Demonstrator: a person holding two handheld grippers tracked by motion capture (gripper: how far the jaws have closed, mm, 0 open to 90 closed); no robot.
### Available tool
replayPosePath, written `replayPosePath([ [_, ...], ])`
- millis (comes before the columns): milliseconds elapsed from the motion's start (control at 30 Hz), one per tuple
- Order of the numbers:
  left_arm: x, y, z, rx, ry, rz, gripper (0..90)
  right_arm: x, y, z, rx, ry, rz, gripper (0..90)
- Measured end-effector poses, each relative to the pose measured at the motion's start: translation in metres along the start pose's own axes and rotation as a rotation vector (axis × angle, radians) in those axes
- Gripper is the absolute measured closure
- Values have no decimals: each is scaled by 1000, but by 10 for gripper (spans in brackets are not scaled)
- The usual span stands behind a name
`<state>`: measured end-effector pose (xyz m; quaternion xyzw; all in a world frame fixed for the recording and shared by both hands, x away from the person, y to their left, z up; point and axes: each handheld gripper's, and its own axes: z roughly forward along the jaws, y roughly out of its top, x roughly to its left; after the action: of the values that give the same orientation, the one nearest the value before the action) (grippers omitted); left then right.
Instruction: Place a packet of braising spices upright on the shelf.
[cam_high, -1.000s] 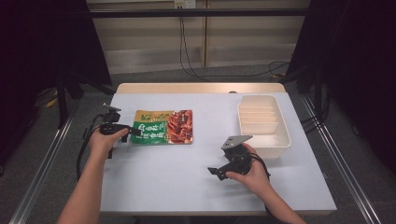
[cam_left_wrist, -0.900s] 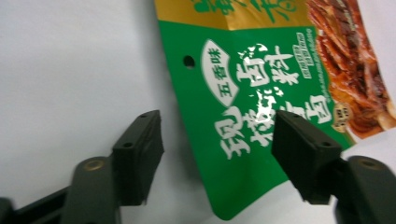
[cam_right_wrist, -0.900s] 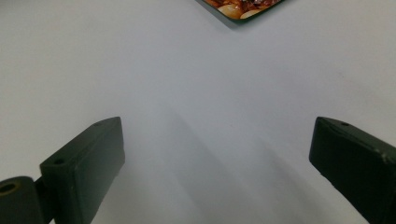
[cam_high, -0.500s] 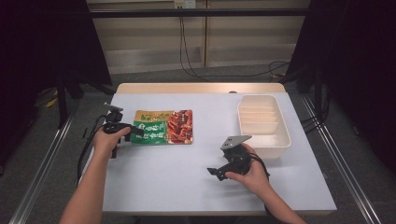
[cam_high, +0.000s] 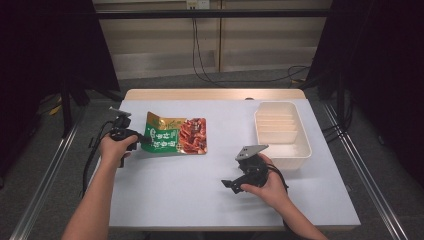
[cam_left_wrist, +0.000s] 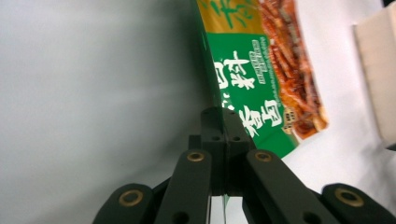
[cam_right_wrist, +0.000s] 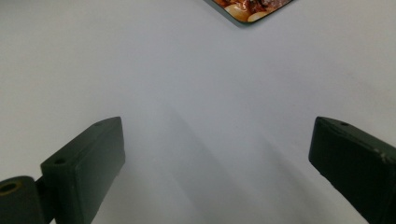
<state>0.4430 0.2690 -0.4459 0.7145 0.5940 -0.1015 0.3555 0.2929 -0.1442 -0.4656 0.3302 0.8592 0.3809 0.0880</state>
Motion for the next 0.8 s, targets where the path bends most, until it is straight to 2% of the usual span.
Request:
replayPosePath([
  [33,-2,1,-2,-2,6,23,900,0,0,0,0,3,-2,34],
  [200,-24,10,-18,-5,15,71,900,1,4,4,6,19,-1,36],
  [267,-34,15,-24,6,19,106,900,2,5,5,9,16,-4,36],
  [367,-46,20,-30,12,21,109,900,5,9,6,5,19,-11,37],
  [400,-49,23,-33,18,33,133,900,5,10,6,6,14,-17,38],
  [433,-54,24,-34,21,31,131,900,5,11,6,4,25,-16,38],
  [600,-73,32,-45,33,49,187,900,3,12,7,14,17,-16,38],
  [667,-82,34,-49,33,45,186,900,1,13,6,15,25,-15,39],
  [800,-97,41,-56,41,58,228,900,0,17,5,19,18,-14,40],
])
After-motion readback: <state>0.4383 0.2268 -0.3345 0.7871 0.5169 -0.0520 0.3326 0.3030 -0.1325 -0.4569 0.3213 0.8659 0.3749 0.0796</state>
